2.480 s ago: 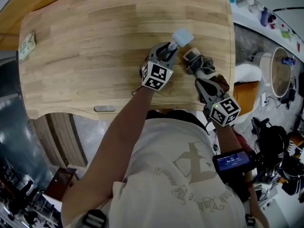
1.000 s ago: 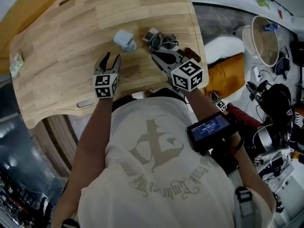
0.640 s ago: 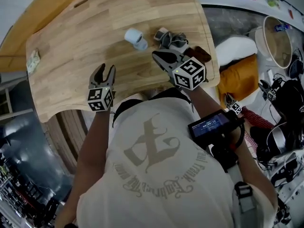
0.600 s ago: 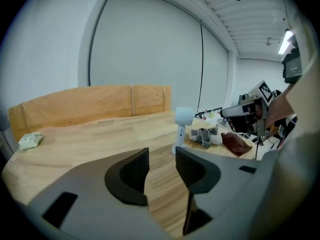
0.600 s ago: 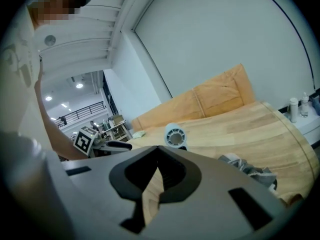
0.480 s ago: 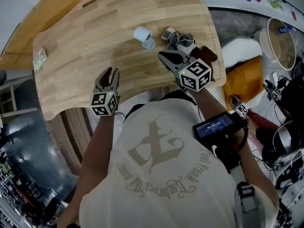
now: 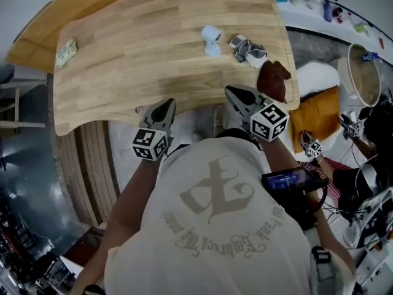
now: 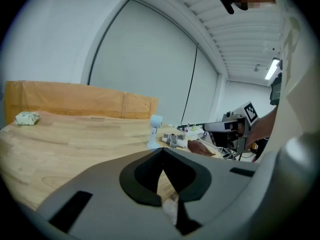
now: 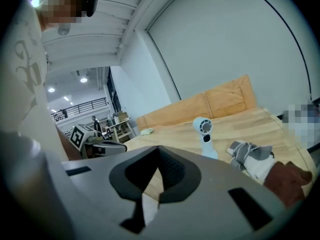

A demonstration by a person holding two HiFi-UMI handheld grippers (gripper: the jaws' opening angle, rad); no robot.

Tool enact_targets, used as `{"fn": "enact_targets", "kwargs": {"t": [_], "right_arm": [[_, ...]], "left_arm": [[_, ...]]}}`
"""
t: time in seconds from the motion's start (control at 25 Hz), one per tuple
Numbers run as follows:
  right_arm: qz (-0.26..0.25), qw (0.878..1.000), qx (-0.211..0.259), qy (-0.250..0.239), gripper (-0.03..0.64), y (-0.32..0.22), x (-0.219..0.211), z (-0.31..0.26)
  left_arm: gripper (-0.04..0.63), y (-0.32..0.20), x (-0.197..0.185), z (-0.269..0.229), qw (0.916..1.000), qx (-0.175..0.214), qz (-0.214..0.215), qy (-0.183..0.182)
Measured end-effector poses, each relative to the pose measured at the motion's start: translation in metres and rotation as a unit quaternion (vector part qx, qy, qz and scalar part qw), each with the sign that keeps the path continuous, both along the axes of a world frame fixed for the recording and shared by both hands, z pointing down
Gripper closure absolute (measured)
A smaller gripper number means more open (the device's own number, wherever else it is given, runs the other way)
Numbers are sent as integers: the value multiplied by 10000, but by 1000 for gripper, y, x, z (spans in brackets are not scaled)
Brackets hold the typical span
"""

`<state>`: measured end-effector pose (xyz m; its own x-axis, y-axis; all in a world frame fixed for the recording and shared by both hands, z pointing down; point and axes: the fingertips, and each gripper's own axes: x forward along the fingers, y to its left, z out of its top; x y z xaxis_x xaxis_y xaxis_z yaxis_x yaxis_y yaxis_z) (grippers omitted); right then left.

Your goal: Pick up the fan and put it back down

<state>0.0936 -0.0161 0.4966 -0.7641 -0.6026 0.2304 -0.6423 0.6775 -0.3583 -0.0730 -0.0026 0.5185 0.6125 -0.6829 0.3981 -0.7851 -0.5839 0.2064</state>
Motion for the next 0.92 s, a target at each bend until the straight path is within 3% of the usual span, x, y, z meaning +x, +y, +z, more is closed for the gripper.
{"fn": "enact_targets", "kwargs": {"t": [0.28, 0.92], "right_arm": [[305, 9995, -14, -41, 604, 42, -2, -2], [811, 9966, 152, 78, 604, 74, 15, -8]], "left_arm": [[584, 29, 6, 0, 9993, 37, 330, 161], [584, 49, 34, 6, 9947, 99, 989, 254]]}}
